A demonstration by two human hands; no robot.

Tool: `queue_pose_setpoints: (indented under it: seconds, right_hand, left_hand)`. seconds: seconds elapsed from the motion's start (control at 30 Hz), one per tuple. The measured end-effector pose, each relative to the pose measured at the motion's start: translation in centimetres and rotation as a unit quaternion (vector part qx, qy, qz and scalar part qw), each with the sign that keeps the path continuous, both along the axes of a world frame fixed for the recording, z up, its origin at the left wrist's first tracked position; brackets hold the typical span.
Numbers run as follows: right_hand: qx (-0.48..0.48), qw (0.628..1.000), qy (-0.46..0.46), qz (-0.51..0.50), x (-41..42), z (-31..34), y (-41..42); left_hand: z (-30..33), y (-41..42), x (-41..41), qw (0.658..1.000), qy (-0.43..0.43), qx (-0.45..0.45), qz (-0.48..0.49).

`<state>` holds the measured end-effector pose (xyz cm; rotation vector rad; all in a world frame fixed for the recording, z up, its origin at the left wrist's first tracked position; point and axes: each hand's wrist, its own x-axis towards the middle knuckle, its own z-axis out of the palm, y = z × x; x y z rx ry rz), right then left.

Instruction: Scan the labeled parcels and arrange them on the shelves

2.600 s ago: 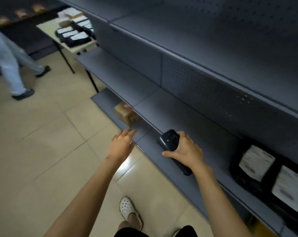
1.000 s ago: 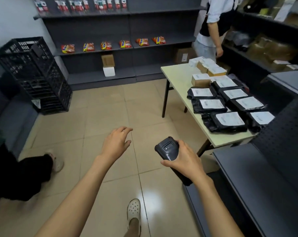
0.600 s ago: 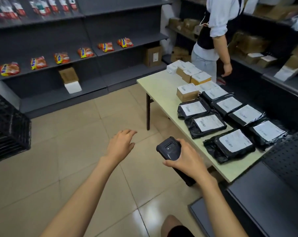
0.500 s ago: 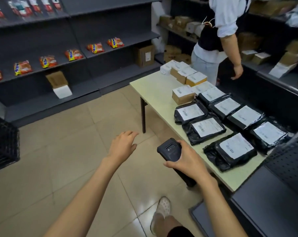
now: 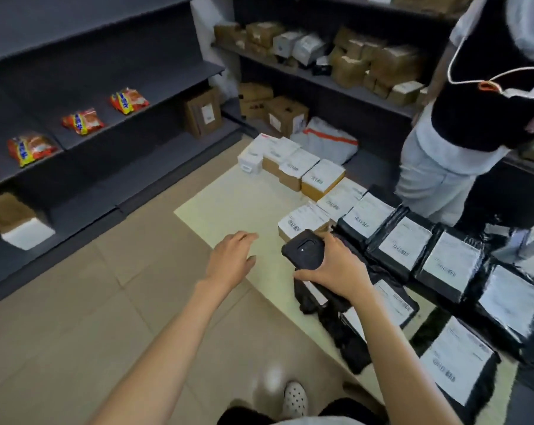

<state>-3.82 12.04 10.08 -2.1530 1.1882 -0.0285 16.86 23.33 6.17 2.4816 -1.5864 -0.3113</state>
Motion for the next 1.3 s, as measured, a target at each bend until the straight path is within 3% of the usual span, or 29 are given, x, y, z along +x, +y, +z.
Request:
queue_pose_setpoints:
  seconds: [0.33,0.6,0.87,1.1,1.3]
  right_hand:
    - [0.069,0.980,0.087,-0.164,2.0,-4.8,-6.5]
    - [0.082,0.950,0.074,-0.293,6.0,-6.7,-6.8]
    - [0.078,0.933,0.079,-0.341,8.6,-6.9,-5.9]
    - [0.047,0.925,0.050,-0.374,10.3,-4.2,-6.7]
    - [-0.049,0.920,0.014,-0.389,11.1,0.6,-7.7]
  left_hand:
    - [-7.5,-15.4,4.2,0.981,0.029,0.108,-0.155]
    - [-11.5,-19.5,4.0,0.979,0.101,0.117,-0.130]
    - [-12.4,-19.7,8.9,0.971,0.186,0.096,-0.120]
    - [-9.8,-21.0,14.7,0.957,0.237,-0.066,-0.156]
    - [-3.6,-27.1,14.3,0.931,0.182,-0.171,-0.268]
